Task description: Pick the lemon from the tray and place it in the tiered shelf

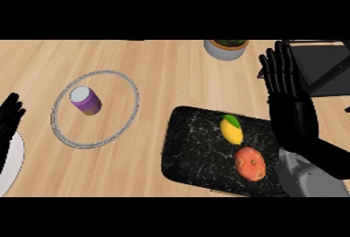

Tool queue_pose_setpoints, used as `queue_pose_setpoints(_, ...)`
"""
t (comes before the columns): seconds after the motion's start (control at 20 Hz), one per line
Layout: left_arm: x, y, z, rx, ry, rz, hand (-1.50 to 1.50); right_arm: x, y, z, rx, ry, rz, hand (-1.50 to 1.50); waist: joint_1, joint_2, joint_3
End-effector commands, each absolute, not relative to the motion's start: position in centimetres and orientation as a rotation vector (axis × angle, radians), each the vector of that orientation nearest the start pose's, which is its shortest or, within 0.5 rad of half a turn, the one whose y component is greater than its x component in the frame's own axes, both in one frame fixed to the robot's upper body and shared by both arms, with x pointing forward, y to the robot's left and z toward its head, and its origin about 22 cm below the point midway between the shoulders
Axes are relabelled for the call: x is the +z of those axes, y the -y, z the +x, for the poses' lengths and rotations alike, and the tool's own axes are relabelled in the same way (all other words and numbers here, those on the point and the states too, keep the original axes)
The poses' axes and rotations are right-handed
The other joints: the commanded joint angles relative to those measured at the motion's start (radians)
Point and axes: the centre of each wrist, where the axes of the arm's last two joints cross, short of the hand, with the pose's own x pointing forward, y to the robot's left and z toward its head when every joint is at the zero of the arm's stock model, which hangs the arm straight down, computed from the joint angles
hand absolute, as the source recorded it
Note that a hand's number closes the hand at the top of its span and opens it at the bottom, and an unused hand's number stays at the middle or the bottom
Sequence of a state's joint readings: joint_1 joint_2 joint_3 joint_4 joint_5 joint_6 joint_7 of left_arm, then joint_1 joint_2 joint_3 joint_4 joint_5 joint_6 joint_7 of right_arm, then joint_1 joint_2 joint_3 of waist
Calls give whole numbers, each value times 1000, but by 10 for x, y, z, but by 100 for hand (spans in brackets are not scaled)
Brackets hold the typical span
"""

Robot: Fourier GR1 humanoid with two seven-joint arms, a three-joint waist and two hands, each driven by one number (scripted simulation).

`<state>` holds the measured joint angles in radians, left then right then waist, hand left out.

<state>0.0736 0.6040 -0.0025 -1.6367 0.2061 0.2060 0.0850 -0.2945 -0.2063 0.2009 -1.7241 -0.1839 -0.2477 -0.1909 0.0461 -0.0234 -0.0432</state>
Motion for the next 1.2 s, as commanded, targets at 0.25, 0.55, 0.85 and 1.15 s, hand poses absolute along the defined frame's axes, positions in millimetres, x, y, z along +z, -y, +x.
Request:
queue_pose_setpoints(0.25,44,-268,252,-257,1641,186,0,105,250,327,335,1726,169,-150,-63,53,41)
queue_pose_setpoints(0.55,36,-249,249,-261,1607,118,0,46,289,321,191,1677,-474,150,-51,53,42)
queue_pose_setpoints(0.85,26,-220,267,-266,1583,93,0,-2,296,337,-128,1797,-300,-150,-32,34,45)
queue_pose_setpoints(1.15,18,-229,283,-284,1570,127,0,24,322,330,286,1737,-108,-150,-46,26,43)
